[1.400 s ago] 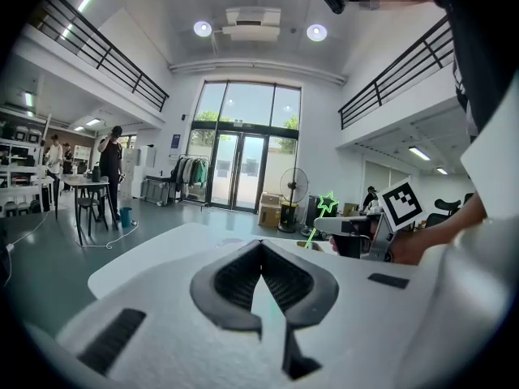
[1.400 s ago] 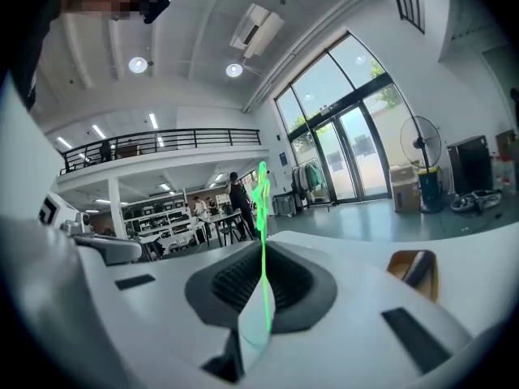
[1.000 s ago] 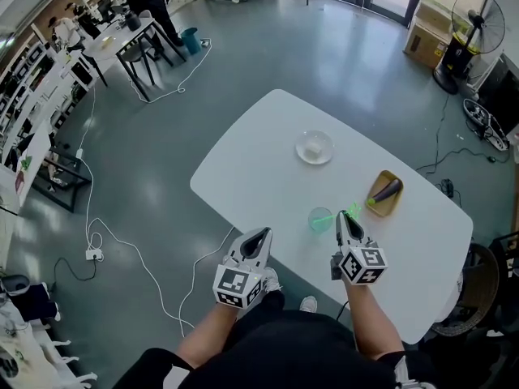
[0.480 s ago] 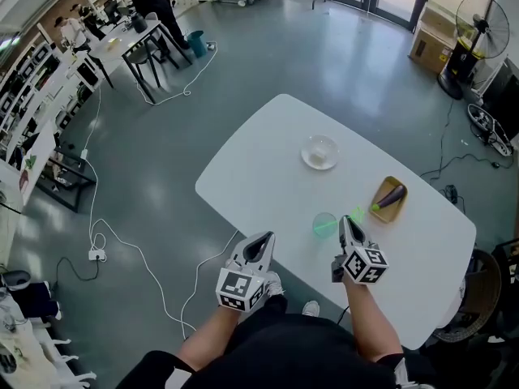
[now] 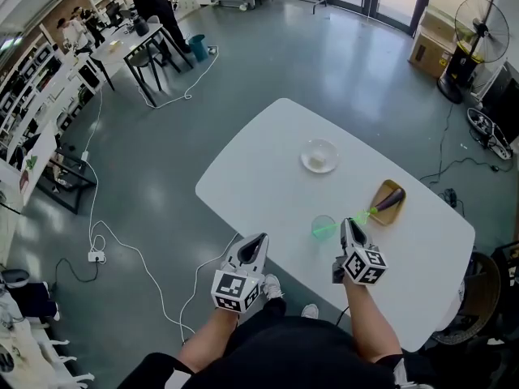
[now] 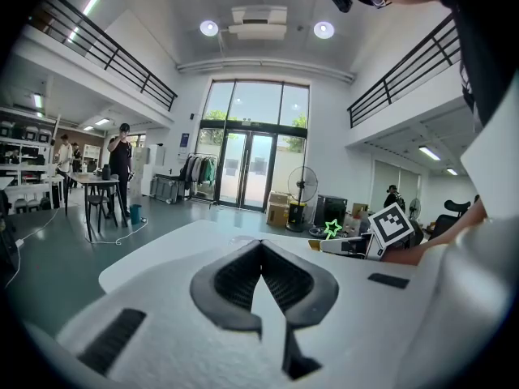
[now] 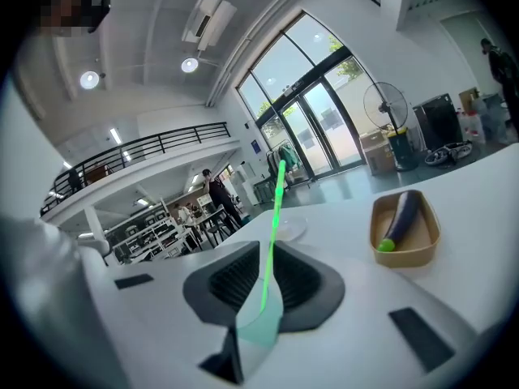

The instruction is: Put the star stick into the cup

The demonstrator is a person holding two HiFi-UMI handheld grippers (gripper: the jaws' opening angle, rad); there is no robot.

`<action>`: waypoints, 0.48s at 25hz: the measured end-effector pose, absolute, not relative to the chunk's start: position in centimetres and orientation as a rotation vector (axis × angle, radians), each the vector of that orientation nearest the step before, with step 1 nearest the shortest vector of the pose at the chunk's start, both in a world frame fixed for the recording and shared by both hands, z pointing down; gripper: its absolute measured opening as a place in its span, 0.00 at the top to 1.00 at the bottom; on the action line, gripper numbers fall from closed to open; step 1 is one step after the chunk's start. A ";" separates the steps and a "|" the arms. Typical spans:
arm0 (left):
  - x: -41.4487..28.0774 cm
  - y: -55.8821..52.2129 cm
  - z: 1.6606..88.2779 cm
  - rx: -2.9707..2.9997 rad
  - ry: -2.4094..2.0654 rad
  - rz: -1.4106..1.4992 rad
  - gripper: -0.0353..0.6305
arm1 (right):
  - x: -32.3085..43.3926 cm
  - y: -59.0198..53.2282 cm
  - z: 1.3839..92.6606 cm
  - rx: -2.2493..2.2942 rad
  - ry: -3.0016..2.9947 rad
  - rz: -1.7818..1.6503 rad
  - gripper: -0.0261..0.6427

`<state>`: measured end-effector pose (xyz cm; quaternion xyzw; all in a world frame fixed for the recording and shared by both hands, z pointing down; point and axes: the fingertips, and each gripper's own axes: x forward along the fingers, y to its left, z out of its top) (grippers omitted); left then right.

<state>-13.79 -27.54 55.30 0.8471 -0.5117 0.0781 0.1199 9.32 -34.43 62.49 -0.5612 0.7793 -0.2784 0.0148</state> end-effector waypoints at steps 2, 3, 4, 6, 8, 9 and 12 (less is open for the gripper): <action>-14.1 -27.7 55.1 2.476 -1.506 0.226 0.94 | 9.4 -34.4 62.7 -1.750 2.428 -0.875 0.88; -14.1 -27.7 55.1 2.477 -1.510 0.227 0.94 | 9.5 -34.3 62.9 -1.754 2.431 -0.881 0.88; -14.1 -27.7 55.0 2.476 -1.514 0.227 0.94 | 9.6 -34.2 63.1 -1.757 2.435 -0.888 0.87; -14.2 -27.5 54.9 2.473 -1.523 0.224 0.94 | 9.7 -33.9 63.5 -1.767 2.446 -0.898 0.85; -14.4 -27.4 54.7 2.464 -1.538 0.213 0.94 | 9.9 -33.6 63.8 -1.772 2.455 -0.903 0.84; -14.5 -27.4 54.7 2.459 -1.546 0.209 0.94 | 10.0 -33.5 63.8 -1.774 2.458 -0.904 0.83; -14.7 -27.1 54.8 2.452 -1.559 0.216 0.94 | 10.3 -32.8 63.9 -1.781 2.477 -0.890 0.83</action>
